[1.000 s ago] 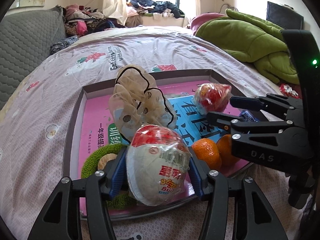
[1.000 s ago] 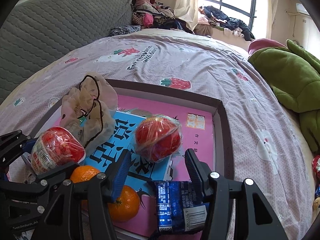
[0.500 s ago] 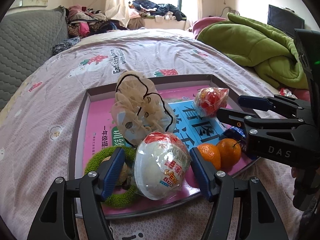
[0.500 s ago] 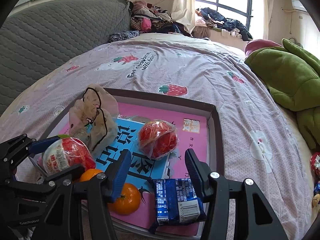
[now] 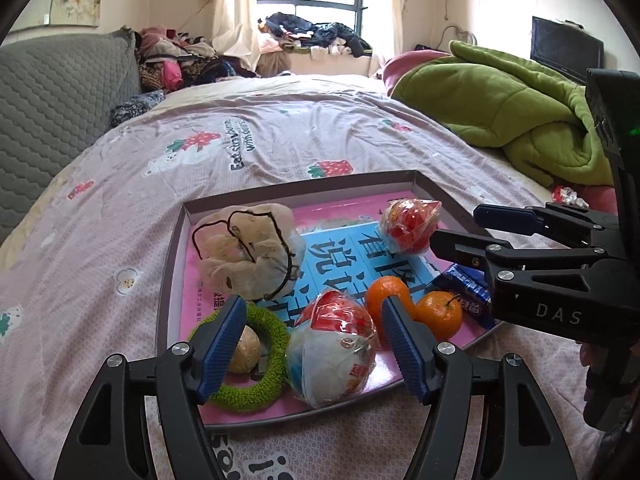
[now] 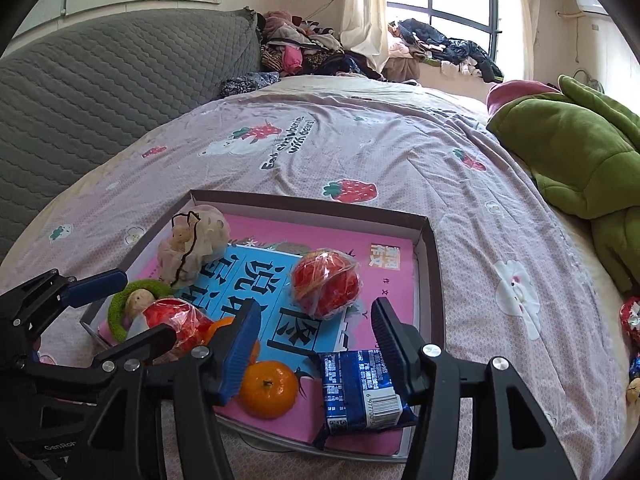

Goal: Organize objects

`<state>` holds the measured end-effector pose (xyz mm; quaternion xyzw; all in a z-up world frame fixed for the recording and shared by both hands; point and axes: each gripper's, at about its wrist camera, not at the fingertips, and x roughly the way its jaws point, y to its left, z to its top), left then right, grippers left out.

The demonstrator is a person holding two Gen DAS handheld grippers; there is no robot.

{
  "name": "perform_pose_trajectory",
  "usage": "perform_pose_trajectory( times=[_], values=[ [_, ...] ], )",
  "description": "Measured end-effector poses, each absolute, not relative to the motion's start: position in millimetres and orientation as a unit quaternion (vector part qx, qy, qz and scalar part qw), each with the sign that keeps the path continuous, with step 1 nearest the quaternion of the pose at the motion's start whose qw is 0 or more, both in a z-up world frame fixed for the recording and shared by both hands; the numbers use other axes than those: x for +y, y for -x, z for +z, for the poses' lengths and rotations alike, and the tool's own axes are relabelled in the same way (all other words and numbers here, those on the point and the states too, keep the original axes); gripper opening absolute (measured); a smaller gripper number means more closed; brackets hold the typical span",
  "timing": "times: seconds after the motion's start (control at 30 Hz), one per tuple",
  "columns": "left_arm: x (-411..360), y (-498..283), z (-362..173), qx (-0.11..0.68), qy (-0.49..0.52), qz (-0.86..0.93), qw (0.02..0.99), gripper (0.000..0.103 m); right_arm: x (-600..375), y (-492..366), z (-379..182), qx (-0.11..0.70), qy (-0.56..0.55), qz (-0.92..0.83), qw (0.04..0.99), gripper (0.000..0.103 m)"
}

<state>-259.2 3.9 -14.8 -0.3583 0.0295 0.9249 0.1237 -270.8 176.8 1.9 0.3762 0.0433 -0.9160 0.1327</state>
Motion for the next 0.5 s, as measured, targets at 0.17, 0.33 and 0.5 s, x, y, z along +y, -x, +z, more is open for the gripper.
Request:
perform_pose_trajectory(
  times=[0.17, 0.33, 0.5],
  values=[
    [2.1, 254.1, -8.7, 0.026, 0.355, 0.927, 0.116, 0.073, 180.2, 266.0, 8.5, 0.03, -0.373, -0.917, 0.134, 0.059],
    [-1.6, 248.0, -1.6, 0.021, 0.353, 0.929, 0.109, 0.076, 180.5, 259.9, 16.6, 0.025, -0.368, -0.919, 0.139, 0.061],
    [-2.2, 241.9, 2.9, 0.018, 0.354, 0.929, 0.103, 0.076, 181.5, 251.0, 24.0, 0.018, -0.361, -0.922, 0.142, 0.061]
  ],
)
